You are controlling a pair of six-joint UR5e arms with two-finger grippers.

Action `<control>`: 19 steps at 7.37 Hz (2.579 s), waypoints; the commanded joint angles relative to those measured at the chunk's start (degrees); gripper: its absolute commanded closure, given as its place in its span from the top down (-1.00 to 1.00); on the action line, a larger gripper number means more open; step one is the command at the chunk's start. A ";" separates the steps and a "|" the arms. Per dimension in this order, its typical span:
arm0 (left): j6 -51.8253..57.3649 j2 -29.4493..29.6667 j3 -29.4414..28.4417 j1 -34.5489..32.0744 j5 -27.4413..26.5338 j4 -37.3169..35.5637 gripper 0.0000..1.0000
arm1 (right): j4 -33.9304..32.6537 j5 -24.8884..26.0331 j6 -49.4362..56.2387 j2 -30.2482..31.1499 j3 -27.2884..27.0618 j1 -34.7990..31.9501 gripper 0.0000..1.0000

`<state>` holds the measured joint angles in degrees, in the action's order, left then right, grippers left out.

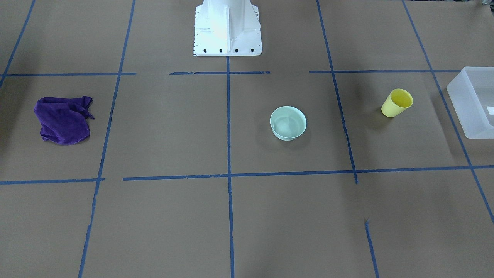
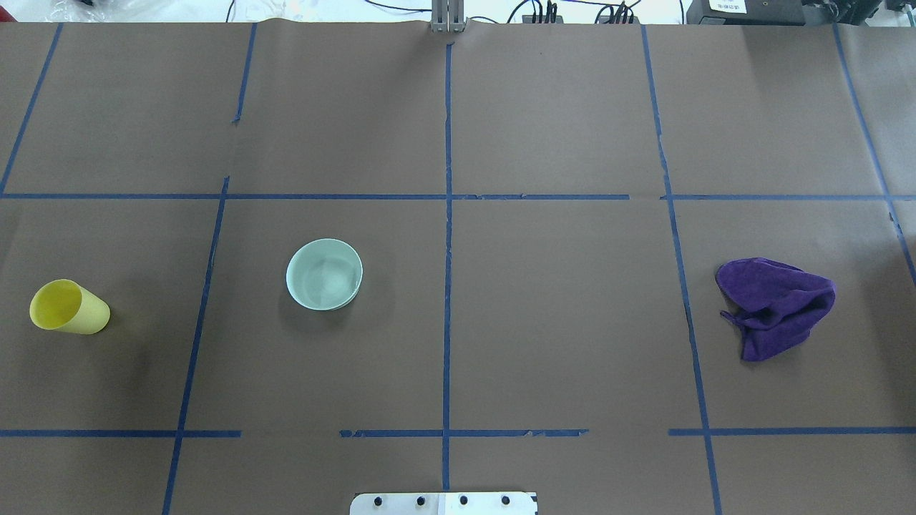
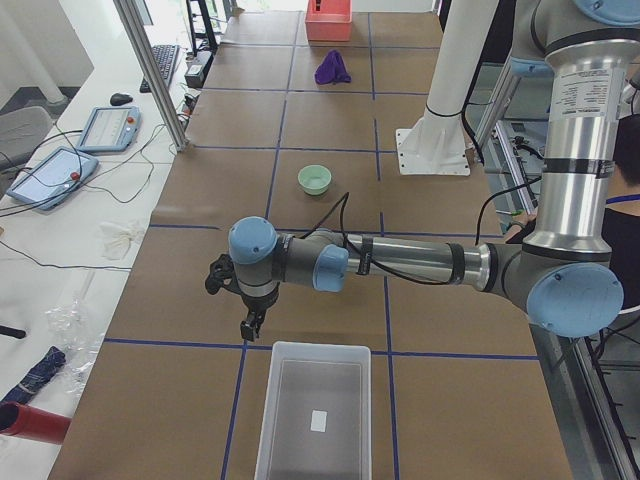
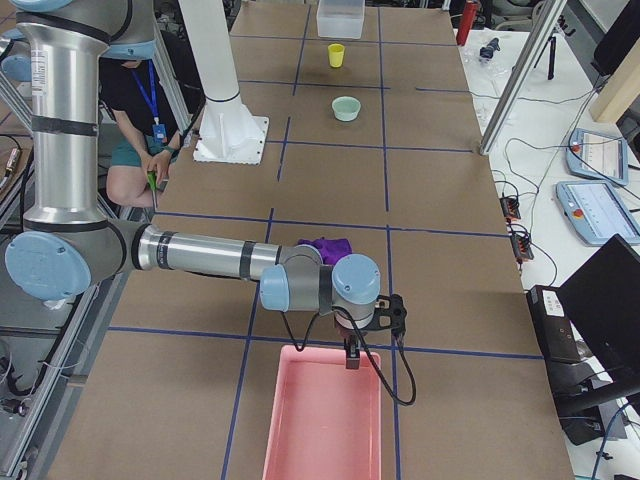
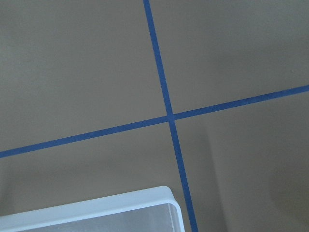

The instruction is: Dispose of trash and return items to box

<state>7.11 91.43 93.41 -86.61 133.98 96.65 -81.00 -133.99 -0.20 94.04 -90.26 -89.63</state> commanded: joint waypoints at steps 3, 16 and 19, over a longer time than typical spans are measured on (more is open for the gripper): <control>-0.69 1.47 1.25 2.32 0.06 19.38 1.00 | 11.93 -0.04 -6.21 -2.99 -0.10 1.04 1.00; -50.08 -16.19 3.53 31.66 -19.01 57.23 0.61 | 33.11 4.44 -11.40 0.79 0.00 7.89 1.00; -50.09 -18.39 4.94 35.09 -20.33 58.13 0.59 | 33.19 4.00 -11.58 1.32 0.09 7.89 1.00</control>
<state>-42.86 73.64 98.00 -53.14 114.34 154.55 -47.86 -129.78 -11.71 95.21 -90.20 -81.78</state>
